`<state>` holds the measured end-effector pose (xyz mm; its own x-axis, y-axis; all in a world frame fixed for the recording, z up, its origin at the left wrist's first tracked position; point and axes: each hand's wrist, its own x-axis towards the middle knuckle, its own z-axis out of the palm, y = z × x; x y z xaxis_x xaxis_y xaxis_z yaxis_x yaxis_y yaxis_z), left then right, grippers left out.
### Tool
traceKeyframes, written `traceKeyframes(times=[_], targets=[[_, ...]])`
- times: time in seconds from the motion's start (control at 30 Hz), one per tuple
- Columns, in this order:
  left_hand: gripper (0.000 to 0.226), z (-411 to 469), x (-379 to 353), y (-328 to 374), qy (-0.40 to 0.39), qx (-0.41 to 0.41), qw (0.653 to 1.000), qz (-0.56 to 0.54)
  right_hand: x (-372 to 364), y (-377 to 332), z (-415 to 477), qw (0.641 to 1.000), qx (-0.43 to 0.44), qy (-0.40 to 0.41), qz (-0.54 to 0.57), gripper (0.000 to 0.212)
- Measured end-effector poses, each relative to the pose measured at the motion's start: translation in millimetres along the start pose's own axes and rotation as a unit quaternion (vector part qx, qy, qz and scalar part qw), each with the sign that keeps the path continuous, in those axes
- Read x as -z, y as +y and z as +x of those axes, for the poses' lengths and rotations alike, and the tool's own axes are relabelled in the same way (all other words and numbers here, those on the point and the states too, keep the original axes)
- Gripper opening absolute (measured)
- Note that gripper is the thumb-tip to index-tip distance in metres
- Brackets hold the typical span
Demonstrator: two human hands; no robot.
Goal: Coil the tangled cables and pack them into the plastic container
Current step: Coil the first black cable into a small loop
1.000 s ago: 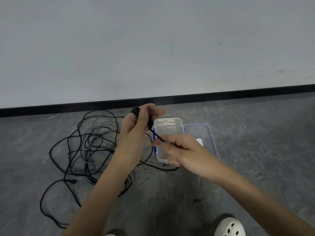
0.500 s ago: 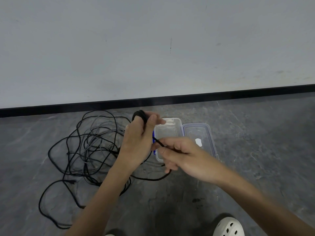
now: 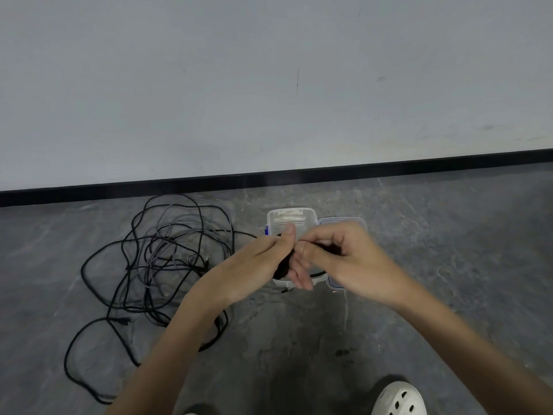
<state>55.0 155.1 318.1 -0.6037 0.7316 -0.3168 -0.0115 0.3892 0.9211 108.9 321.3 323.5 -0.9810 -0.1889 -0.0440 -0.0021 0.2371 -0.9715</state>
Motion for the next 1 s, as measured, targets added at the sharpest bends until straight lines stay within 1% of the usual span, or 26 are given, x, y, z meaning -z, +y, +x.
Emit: traceKeyframes(times=[0.07, 0.1, 0.2, 0.27, 0.3, 0.47, 0.57, 0.67, 0.73, 0.83, 0.93, 1.0], targets=[[0.071, -1.8, -0.3, 0.5, -0.038, 0.007, 0.999, -0.032, 2.8, 2.5, 0.3, 1.0, 0.013, 0.01, 0.004, 0.024], [0.067, -2.7, -0.3, 1.3, -0.051, 0.01, 0.998, -0.044, 4.3, 4.1, 1.0, 1.0, 0.019, 0.022, -0.001, 0.02], [0.047, -5.9, 0.7, 5.4, -0.096, -0.003, 0.993, -0.067, 6.4, 6.3, 2.1, 0.999, 0.036, 0.036, -0.003, 0.014], [0.037, -7.1, 2.5, 6.1, -0.125, -0.015, 0.988, -0.086, 7.2, 4.0, 2.4, 0.998, 0.047, 0.043, 0.013, 0.009], [0.034, -7.8, 3.2, 6.3, -0.135, -0.018, 0.986, -0.096, 8.1, 3.3, 2.9, 0.997, 0.052, 0.048, 0.02, 0.01], [0.03, -9.2, 2.6, 5.1, -0.177, -0.032, 0.966, -0.187, 13.9, 0.3, 5.2, 0.996, 0.062, 0.055, 0.039, 0.019], [0.029, -7.8, 2.1, 6.5, -0.206, -0.05, 0.949, -0.234, 14.0, 1.2, 5.6, 0.996, 0.06, 0.052, 0.047, 0.013], [0.027, -6.5, 0.8, 6.6, -0.226, -0.069, 0.925, -0.297, 12.2, 1.4, 6.2, 0.995, 0.059, 0.036, 0.072, 0.008], [0.026, -6.4, 1.1, 6.1, -0.236, -0.088, 0.91, -0.33, 10.6, 1.3, 6.5, 0.995, 0.051, 0.011, 0.08, 0.016], [0.026, -7.0, 2.7, 5.0, -0.241, -0.108, 0.898, -0.353, 8.8, 0.6, 6.9, 0.996, 0.033, -0.02, 0.077, 0.027], [0.026, -7.1, 2.4, 3.6, -0.243, -0.113, 0.889, -0.371, 6.9, 0.9, 7.9, 0.997, 0.016, -0.024, 0.075, 0.035], [0.027, -6.0, 1.7, 3.1, -0.238, -0.114, 0.883, -0.388, 6.1, 0.9, 7.4, 0.995, 0.006, -0.029, 0.095, 0.042]])
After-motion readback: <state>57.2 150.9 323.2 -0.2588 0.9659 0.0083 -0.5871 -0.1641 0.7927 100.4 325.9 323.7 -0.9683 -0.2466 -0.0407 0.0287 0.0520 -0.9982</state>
